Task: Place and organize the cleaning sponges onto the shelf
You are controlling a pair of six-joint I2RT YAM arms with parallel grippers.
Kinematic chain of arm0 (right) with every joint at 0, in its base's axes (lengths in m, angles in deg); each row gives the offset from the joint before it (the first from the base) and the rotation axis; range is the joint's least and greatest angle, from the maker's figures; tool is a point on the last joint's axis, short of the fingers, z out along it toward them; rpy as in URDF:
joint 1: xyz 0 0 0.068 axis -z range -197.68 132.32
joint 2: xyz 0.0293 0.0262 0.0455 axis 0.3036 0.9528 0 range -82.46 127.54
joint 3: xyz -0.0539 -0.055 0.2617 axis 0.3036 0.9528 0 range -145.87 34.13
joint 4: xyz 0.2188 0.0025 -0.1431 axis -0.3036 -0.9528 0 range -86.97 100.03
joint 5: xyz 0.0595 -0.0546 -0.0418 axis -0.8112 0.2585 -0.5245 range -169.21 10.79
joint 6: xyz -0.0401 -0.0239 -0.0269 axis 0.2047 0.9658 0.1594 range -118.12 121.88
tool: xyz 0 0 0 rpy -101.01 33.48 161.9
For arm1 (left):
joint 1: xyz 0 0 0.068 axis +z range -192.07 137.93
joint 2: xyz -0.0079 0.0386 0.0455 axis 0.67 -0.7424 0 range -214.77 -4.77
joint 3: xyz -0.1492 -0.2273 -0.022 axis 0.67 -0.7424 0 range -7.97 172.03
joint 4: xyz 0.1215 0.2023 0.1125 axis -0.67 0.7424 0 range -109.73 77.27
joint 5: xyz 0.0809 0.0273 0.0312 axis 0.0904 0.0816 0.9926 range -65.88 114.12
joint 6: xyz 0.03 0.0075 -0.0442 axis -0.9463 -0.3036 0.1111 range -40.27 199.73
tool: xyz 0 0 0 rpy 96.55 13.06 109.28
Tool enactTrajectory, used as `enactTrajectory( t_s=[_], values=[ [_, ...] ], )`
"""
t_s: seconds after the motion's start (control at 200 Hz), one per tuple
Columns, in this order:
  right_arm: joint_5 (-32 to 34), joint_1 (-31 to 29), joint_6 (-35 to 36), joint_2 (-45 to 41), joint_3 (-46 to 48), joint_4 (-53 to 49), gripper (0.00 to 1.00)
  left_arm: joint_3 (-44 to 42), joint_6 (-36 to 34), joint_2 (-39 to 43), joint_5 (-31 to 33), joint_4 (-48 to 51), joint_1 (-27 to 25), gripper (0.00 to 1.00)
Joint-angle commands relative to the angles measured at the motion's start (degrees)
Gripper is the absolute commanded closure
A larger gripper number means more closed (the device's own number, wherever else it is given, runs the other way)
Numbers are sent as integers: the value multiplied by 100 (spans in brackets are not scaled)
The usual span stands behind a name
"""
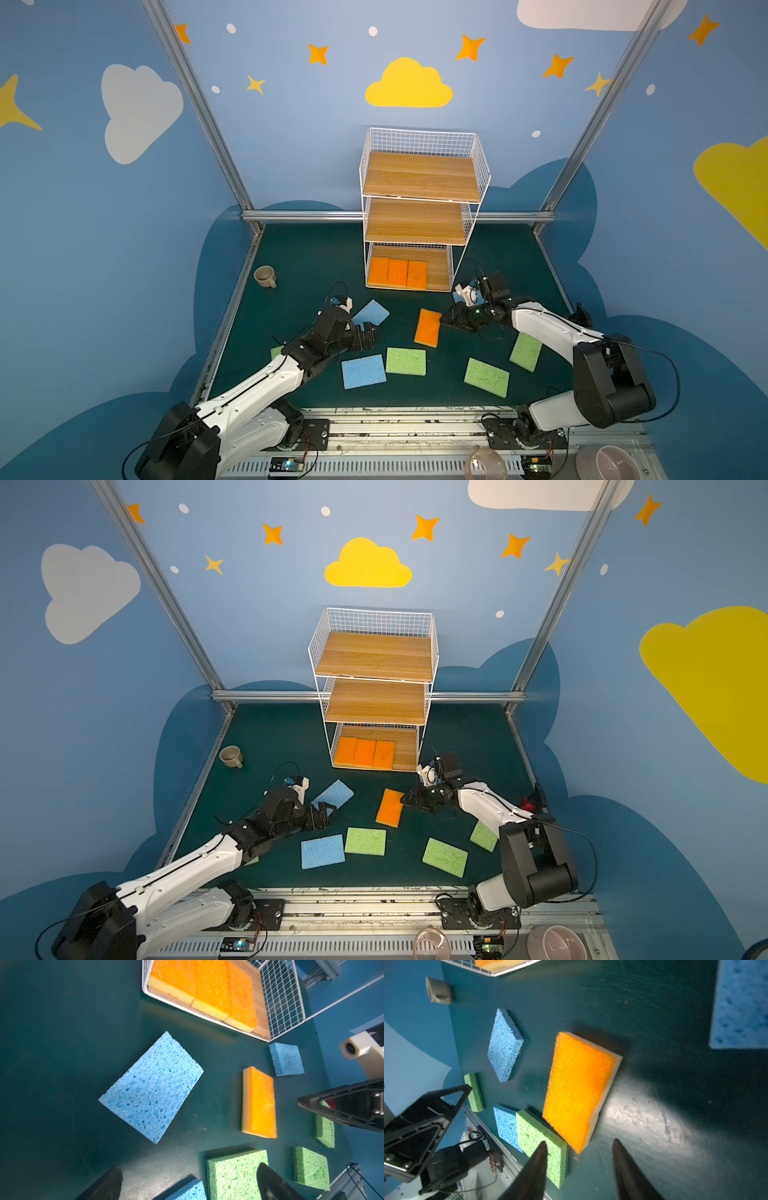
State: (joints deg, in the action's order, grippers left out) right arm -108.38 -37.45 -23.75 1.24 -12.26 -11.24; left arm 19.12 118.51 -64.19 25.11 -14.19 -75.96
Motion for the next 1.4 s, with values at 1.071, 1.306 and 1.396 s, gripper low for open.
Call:
enactTrajectory(
  t_s=[1.071,1.306,1.396],
  values=[
    [-36,457,-1251,-262,1235,1476,100,2478,-630,-4009,-794,-988,-987,97],
    [25,406,-1357,603,823,1784,100,2377,-452,-4287,-803,-1210,-1162,97],
    [38,355,-1370,895,598,1850,100,2350,-387,-4358,-836,-1298,-1211,97]
  ],
)
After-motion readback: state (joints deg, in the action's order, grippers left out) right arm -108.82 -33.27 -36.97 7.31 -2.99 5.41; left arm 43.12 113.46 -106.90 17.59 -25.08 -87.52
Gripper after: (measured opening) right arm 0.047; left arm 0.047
